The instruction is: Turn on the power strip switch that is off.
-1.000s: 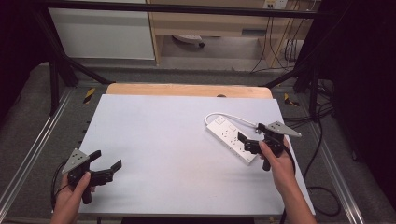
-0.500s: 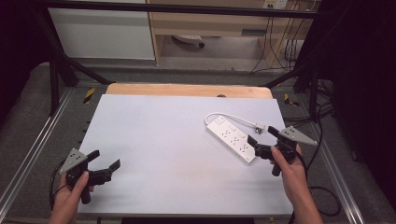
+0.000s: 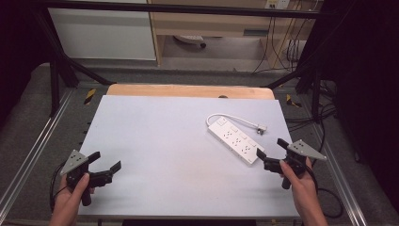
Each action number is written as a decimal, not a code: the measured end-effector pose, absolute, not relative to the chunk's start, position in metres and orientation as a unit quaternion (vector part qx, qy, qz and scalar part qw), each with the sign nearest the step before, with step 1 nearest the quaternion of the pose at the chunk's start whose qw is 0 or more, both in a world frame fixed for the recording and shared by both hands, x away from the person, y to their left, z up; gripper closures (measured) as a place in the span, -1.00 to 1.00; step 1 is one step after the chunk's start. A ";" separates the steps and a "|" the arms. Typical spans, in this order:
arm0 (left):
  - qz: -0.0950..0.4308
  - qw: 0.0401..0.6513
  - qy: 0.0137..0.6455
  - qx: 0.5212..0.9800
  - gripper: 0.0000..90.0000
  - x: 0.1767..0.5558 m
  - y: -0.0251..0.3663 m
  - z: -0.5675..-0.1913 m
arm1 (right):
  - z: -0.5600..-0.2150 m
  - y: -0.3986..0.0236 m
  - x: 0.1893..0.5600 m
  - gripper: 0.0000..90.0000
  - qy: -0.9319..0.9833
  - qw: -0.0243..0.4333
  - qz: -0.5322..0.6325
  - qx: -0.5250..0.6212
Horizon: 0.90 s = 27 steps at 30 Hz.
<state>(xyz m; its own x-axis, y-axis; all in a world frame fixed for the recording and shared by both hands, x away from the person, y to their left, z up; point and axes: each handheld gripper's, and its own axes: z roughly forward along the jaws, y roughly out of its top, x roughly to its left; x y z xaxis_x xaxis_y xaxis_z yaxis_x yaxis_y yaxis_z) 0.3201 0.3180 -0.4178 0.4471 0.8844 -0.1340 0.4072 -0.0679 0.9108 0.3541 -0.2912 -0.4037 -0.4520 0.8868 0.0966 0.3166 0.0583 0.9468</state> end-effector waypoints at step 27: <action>0.237 0.491 0.466 0.697 -0.87 0.320 0.316 -0.419 | -0.453 -0.307 0.337 -0.92 0.716 0.231 0.461 0.470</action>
